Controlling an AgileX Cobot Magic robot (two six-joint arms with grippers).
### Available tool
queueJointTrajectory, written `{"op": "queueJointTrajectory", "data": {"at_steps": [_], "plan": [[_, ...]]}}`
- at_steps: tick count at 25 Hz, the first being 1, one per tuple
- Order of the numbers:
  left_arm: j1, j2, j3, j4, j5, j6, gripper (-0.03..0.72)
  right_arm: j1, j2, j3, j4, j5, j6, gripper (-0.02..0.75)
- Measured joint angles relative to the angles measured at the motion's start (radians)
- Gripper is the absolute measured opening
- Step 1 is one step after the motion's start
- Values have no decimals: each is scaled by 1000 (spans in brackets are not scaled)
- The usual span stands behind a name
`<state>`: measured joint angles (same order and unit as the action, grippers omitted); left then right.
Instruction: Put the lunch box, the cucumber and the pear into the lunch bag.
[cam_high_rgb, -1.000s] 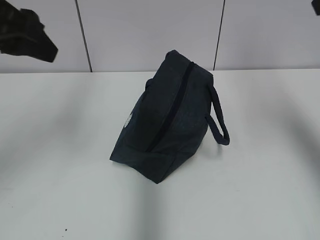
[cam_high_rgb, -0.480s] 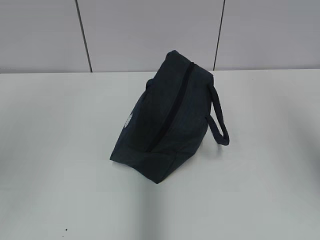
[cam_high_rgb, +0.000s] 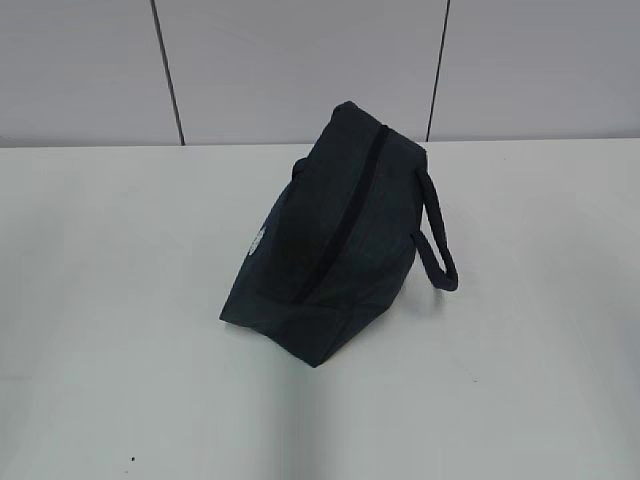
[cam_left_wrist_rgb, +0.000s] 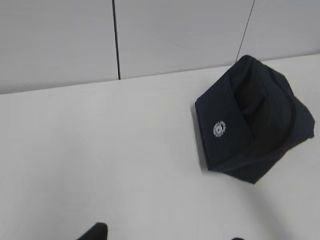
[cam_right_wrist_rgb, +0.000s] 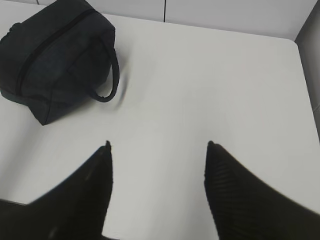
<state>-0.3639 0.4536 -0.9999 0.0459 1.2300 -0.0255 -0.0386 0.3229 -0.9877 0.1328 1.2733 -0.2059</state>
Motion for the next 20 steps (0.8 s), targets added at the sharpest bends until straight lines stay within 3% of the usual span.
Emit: {"op": "queueJointTrajectory", "data": {"at_steps": [3,11,20], "plan": [[0,-126,120,0,12,-1,468,0,-91,80,0,0,9,452],[0,-447,374,1,19,-7,437,0,-285,329,-83,0,75,400],[0,-465,446,44,-55,-10,435,0,-338,485,-91,-106,104,395]]}}
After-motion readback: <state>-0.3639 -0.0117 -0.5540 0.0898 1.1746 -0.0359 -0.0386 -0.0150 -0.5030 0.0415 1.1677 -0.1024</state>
